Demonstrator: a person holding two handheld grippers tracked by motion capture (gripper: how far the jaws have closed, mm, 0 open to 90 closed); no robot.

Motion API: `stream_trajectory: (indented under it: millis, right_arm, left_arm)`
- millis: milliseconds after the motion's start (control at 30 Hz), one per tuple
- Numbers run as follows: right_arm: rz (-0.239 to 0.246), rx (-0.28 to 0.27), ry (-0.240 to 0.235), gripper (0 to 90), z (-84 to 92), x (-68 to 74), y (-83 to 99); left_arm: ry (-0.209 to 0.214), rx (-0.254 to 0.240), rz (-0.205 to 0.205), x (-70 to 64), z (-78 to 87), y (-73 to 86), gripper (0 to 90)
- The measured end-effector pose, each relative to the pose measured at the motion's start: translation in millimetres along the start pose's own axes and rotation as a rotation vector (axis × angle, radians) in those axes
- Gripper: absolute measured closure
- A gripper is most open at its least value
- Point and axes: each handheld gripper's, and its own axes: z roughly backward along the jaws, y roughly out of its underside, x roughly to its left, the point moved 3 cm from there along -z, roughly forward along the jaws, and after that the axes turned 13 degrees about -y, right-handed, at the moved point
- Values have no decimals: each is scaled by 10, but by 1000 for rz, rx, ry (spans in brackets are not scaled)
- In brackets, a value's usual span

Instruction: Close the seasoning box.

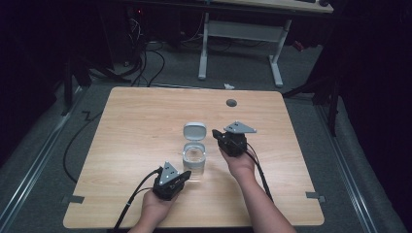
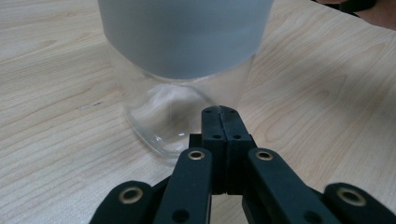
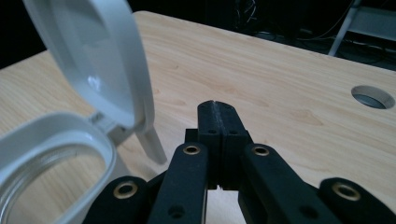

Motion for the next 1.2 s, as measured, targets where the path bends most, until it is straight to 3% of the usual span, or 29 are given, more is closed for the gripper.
stream_trajectory:
  millis: [267, 467, 667, 1000, 1200]
  right_arm:
    - [20, -36, -12, 899, -114, 53, -287]
    - [37, -36, -29, 899, -114, 149, -337]
    - [47, -30, -41, 899, -85, 226, -309]
    - [63, -17, -71, 898, 18, 418, -67]
    - [65, -20, -71, 895, 57, 449, -12]
  left_arm:
    - [18, 15, 4, -11, -35, -10, 900]
    - [20, 17, 2, -13, -51, -1, 900]
    - [21, 15, 8, -14, -56, -3, 900]
    - [18, 13, 0, -14, -60, 3, 900]
    - [19, 13, -4, -14, -57, 3, 900]
